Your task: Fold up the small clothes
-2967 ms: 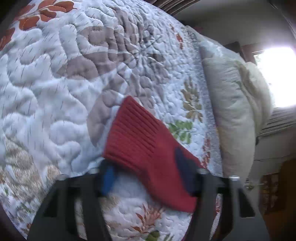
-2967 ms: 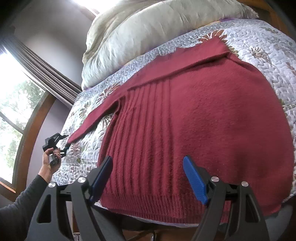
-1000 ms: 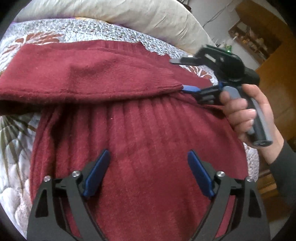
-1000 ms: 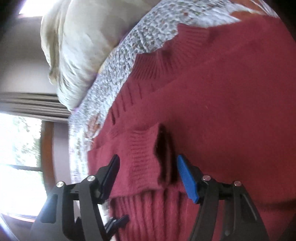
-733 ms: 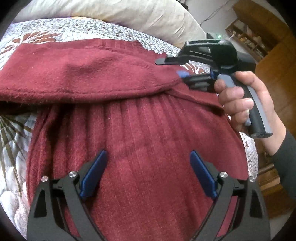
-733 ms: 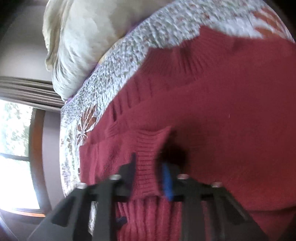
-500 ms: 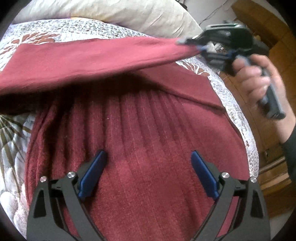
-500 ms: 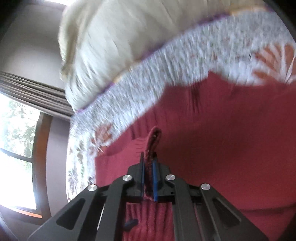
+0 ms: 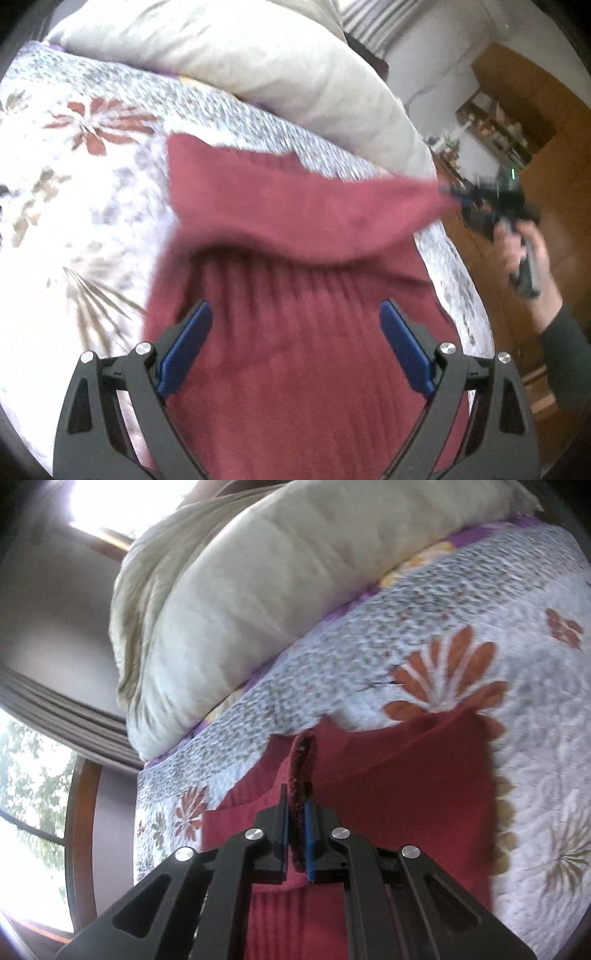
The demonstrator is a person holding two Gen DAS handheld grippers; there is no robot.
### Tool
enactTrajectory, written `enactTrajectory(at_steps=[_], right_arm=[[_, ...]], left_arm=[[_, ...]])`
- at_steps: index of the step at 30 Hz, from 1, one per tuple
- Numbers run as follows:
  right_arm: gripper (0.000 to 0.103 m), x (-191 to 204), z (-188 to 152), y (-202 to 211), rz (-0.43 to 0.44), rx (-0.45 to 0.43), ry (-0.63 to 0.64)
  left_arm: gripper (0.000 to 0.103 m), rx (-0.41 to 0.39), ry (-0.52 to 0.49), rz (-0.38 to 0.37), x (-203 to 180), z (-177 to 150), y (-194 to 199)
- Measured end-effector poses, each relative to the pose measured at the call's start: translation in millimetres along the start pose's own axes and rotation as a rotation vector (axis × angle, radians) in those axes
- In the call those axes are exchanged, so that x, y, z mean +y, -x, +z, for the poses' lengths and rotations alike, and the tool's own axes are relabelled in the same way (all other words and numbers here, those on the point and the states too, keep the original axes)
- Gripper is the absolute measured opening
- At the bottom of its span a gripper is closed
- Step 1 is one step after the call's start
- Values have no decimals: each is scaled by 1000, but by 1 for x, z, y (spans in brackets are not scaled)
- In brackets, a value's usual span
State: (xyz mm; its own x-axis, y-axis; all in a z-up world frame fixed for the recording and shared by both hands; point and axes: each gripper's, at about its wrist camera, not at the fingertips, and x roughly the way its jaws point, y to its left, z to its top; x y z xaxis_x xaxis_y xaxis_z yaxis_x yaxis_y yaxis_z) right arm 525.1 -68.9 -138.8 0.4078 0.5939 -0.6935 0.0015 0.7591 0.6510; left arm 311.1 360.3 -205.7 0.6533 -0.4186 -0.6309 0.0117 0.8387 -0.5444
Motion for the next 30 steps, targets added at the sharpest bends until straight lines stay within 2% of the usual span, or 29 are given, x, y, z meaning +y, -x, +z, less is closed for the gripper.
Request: enactTrajectory(at_steps=[5, 13, 21, 23, 25, 27, 30], right_arm=[[6, -42, -8, -7, -42, 16, -39], [6, -98, -21, -14, -86, 39, -106], [7, -132, -31, -28, -89, 56, -149], [14, -134, -28, -25, -76, 43, -138], [17, -143, -23, -6, -64, -22, -172], [20, -146, -19, 5, -49, -42, -170], [36, -144, -18, 9, -55, -24, -136]], left_arm=[[91, -30, 47, 6, 14, 39, 3], [91, 18, 95, -21, 18, 81, -23], [91, 94, 28, 15, -1, 94, -63], [91, 122, -12, 47, -4, 99, -70], [91, 125, -17, 50, -3, 107, -70], [91, 118, 11, 34, 3, 121, -68], [91, 117, 85, -3, 15, 140, -70]])
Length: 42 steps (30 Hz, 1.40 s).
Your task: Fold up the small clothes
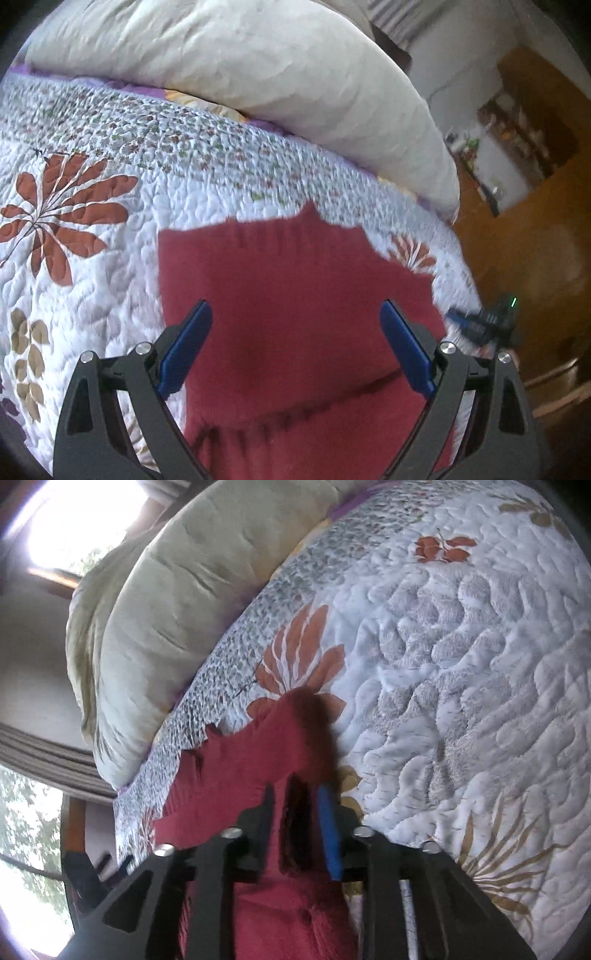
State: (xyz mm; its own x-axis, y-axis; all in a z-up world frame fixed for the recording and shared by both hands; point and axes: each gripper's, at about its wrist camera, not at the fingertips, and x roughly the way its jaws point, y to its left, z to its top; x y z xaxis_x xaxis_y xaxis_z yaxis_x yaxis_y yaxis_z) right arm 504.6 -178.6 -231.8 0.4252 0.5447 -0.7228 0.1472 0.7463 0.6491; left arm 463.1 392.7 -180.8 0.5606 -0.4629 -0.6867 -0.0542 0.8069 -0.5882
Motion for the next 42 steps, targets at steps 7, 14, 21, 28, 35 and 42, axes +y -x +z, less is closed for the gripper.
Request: enactTrajectory(at_steps=[7, 14, 21, 28, 35, 42], right_arm=[[37, 16, -5, -34, -10, 70, 63], [6, 10, -2, -40, -104, 31, 89], [13, 20, -3, -20, -67, -11, 120], [13, 24, -23, -22, 9, 75, 160], [6, 22, -31, -17, -14, 76, 153], [0, 24, -54, -45, -82, 151, 210]], left_arm=[[90, 42, 78, -54, 15, 20, -31], [90, 136, 132, 53, 47, 27, -92], [86, 34, 80, 35, 34, 19, -64], [86, 149, -23, -68, 19, -37, -54], [75, 119, 37, -93, 25, -43, -31], [72, 209, 24, -20, 39, -71, -50]])
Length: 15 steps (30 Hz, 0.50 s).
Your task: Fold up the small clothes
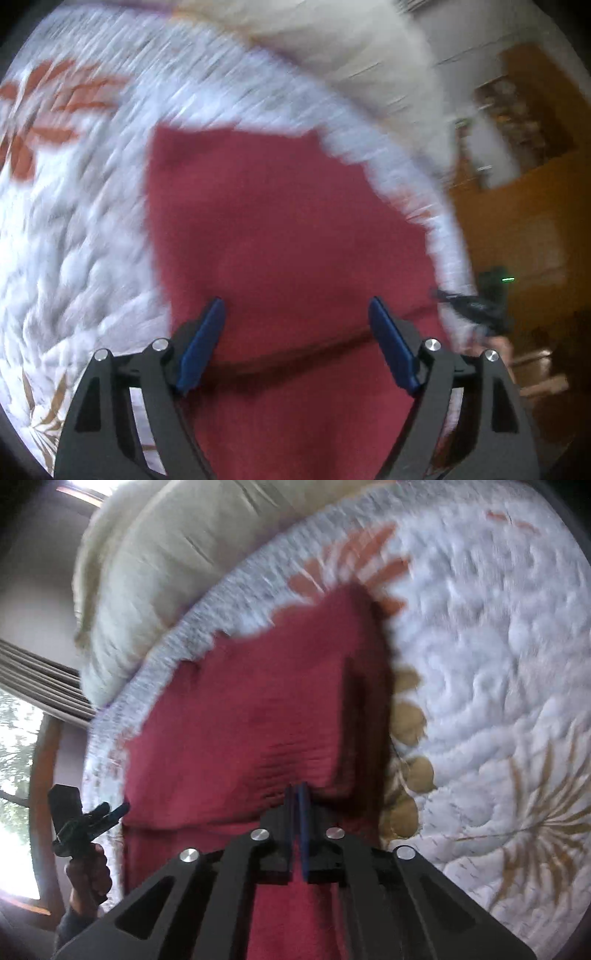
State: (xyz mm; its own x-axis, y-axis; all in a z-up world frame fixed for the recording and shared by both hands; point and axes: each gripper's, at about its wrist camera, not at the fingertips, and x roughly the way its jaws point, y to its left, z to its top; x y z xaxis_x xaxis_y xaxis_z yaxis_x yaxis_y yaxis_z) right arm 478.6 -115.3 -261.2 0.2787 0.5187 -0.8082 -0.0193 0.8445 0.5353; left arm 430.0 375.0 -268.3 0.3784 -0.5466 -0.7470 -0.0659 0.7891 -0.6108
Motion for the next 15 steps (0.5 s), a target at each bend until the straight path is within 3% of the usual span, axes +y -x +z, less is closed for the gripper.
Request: enactTrajectory(at_steps=[2, 5, 7, 10, 13, 15], right_arm=[[7, 1, -3, 9, 12, -18, -23], [16, 14, -19, 44, 86, -61, -18], [24, 16, -42, 69, 142, -68, -15], [31, 9, -83, 95, 167, -53, -19], [33, -7, -141, 122, 173, -28, -42], [40, -18, -185, 139, 170, -6, -61]], left_arm=[[71, -11, 16, 1, -3, 1, 9], [87, -106, 39, -32, -10, -12, 50], [90, -126, 41, -49, -11, -29, 72], [90, -112, 40, -59, -8, -80, 106], [91, -110, 60, -46, 8, -147, 144], [91, -99, 58, -13, 16, -192, 161]])
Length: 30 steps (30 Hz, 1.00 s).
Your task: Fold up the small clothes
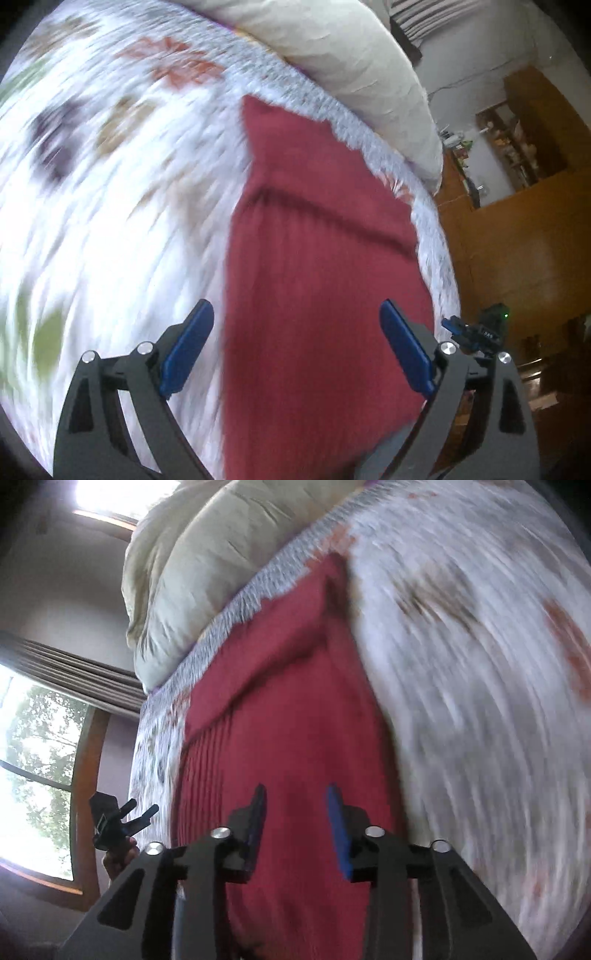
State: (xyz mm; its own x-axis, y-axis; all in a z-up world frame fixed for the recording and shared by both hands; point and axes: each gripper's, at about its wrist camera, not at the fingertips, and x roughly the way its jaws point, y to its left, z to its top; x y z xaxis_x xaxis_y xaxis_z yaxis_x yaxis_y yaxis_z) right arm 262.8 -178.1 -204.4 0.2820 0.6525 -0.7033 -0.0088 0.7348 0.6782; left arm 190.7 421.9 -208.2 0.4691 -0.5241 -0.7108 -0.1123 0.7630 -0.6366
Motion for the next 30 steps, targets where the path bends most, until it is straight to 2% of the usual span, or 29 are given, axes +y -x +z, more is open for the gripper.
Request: enactTrajectory(at_steps=[2, 5, 8, 11, 14, 17, 22, 24, 28, 30], right_arm=[[46, -10, -34, 14, -16, 5, -12], [47, -32, -77, 33, -17, 30, -67], [47, -46, -102, 39, -38, 52, -85], [49, -50, -116, 38, -50, 75, -83], [55, -49, -122, 31, -53, 90, -90], [55, -47, -128, 23, -83, 100, -74], [59, -36, -131, 5, -86, 115, -79], [59, -34, -134, -1, -88, 129, -72], [59, -35, -133, -7, -75, 153, -76], [59, -33, -131, -9, -65, 155, -82]], left_arm=[[91, -1, 14, 11, 10, -41, 20], [91, 18, 56, -20, 26, -90, 39], [91, 37, 61, -28, 31, -115, 40], [91, 70, 64, -50, 33, -124, 31], [91, 100, 52, -33, 35, -127, 17], [91, 127, 57, -35, 39, -127, 5], [92, 161, 108, -51, 53, -133, -5], [94, 168, 104, -58, 51, -132, -8], [93, 223, 107, -132, 40, -131, -19], [93, 247, 74, -117, 31, -136, -26]])
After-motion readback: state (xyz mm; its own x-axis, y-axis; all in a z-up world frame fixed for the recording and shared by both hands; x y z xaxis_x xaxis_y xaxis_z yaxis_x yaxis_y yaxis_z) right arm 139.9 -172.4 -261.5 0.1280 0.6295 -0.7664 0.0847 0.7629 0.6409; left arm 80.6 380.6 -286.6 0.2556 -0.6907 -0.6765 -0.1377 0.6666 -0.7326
